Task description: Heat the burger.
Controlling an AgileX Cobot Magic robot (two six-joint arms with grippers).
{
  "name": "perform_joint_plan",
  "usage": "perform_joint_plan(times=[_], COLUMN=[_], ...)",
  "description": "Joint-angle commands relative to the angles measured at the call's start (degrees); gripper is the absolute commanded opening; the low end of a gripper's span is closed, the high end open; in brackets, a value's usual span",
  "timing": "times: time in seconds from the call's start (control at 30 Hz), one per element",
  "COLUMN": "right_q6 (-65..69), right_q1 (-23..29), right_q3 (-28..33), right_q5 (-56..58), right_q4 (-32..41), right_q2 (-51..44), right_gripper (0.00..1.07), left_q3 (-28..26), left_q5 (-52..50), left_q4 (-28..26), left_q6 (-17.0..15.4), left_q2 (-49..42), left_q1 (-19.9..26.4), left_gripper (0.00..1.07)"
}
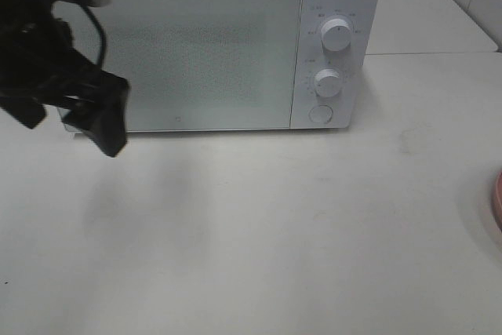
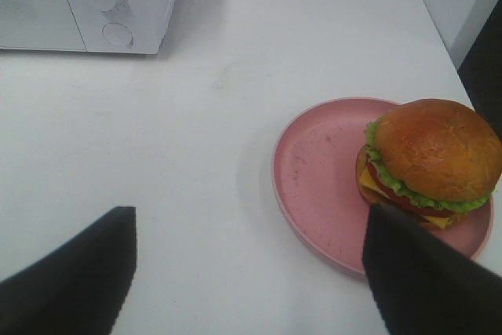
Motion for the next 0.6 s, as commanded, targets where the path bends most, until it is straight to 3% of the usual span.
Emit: perform_joint_plan(times=[0.03, 0.07, 0.13, 0.17, 0.23, 0.27, 0.4, 0.6], right_q6=[-0.6, -0.6, -0.6, -0.6, -0.6, -0.6, -0.6, -0.6], right_q1=[-0.2, -0.2, -0.2, -0.2, -0.2, -0.2, -0.2, -0.2], right_q3=[-0.1, -0.1, -0.1, -0.1, -0.1, -0.1, -0.1, -0.1], right_q5=[-0.5, -0.5, -0.5, -0.5, -0.5, -0.5, -0.5, -0.5], right_q4=[-0.1, -0.1, -0.1, -0.1, -0.1, -0.1, -0.1, -0.1], right_q2=[-1.6, -1.6, -1.6, -1.6, -1.6, -1.6, -1.6, -1.6], right_gripper=[0.76, 0.76, 0.76, 0.76, 0.76, 0.76, 0.76, 0.76], left_q3=[0.0, 0.0, 0.5, 0.5, 1.9, 1.9, 4.8, 8.9], left_q5=[6.5, 6.5, 8.4, 8.4, 8.4, 8.4, 8.4, 8.4], left_q4=[0.5, 0.5, 0.3, 0.3, 0.0, 0.0, 0.0, 0.2], left_q6=[0.9, 0.9, 1.1, 1.1, 0.9, 0.9, 0.5, -0.7], left_q2=[-1.1, -1.1, -2.3, -2.3, -4.6, -4.6, -10.0, -16.3], left_q1=[8.6, 8.6, 14.4, 14.4, 19.9, 19.9, 26.9, 31.4], left_gripper=[1.01, 1.01, 1.01, 1.01, 1.01, 1.01, 1.01, 1.01])
